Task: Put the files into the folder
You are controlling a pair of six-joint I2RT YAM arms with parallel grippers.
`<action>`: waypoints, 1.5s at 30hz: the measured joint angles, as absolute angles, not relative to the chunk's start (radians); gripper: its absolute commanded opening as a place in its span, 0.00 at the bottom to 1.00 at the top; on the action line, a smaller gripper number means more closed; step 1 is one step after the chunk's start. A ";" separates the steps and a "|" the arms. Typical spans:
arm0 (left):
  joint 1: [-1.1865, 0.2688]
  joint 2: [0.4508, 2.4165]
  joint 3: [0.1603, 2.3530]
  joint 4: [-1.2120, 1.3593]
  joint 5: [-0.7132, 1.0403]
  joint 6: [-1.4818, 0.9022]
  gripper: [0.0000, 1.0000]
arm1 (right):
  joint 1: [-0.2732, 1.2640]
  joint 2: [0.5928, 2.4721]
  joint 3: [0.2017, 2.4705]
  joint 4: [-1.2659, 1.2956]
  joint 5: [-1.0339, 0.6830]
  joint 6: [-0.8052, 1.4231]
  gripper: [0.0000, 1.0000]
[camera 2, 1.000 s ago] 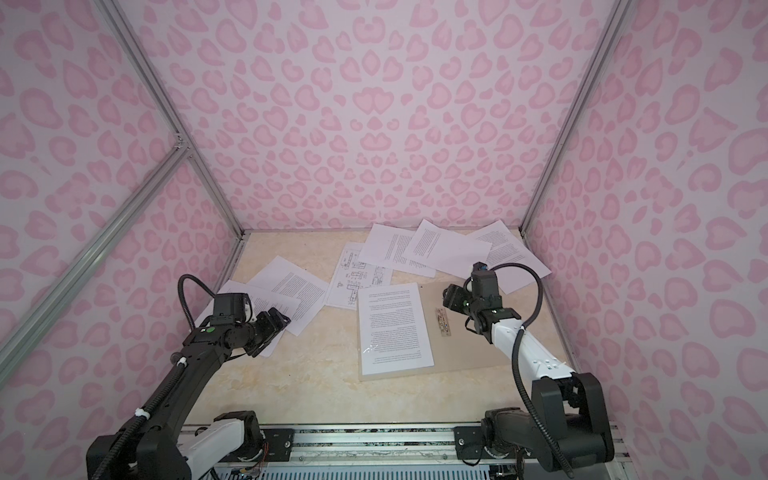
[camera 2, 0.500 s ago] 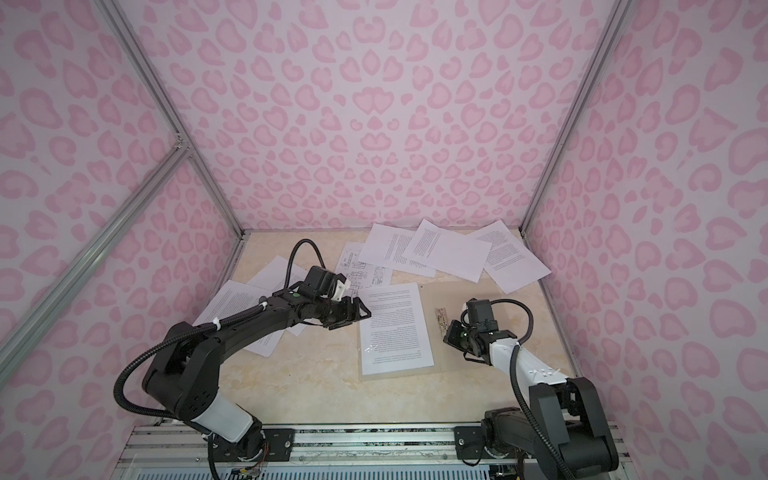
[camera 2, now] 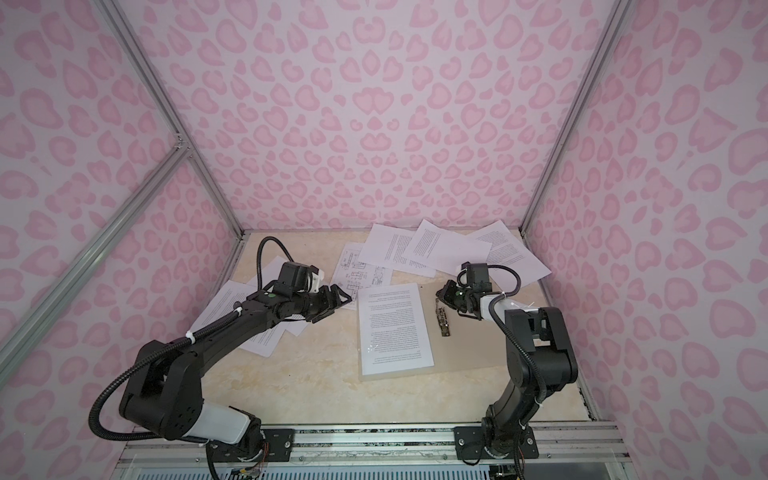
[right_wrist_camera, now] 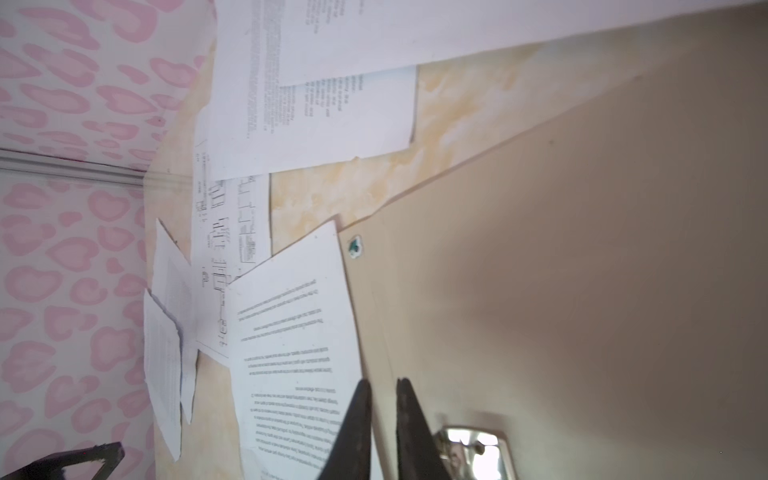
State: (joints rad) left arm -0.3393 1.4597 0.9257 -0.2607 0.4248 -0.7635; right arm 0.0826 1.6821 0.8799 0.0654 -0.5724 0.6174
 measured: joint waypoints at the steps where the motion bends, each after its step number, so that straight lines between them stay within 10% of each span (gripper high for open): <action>1: -0.308 1.433 0.901 -0.265 0.415 -0.770 0.87 | 0.093 1.655 0.879 0.080 -0.571 0.617 0.43; 10: -0.056 1.281 0.810 -0.336 0.393 -0.766 0.88 | 0.132 1.544 0.845 0.057 -0.480 0.570 0.44; 17: 0.033 1.264 0.797 -0.371 0.404 -0.735 0.88 | 0.130 1.340 0.757 -0.116 -0.324 0.489 0.10; 25: 0.061 1.264 0.787 -0.372 0.411 -0.728 0.88 | 0.160 1.457 0.758 -0.139 -0.391 0.478 0.04; 36: 0.097 1.223 0.787 -0.415 0.385 -0.734 0.91 | 0.135 1.731 0.958 -0.018 -0.473 0.514 0.08; 45: 0.312 1.227 0.763 -0.474 0.242 -0.764 1.00 | 0.245 1.606 0.972 0.006 -0.486 0.488 0.41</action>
State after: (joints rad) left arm 0.3122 1.2270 0.7628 -0.4740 0.2420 -0.7635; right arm 0.2447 1.6058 0.9722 0.0063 -0.4862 0.4881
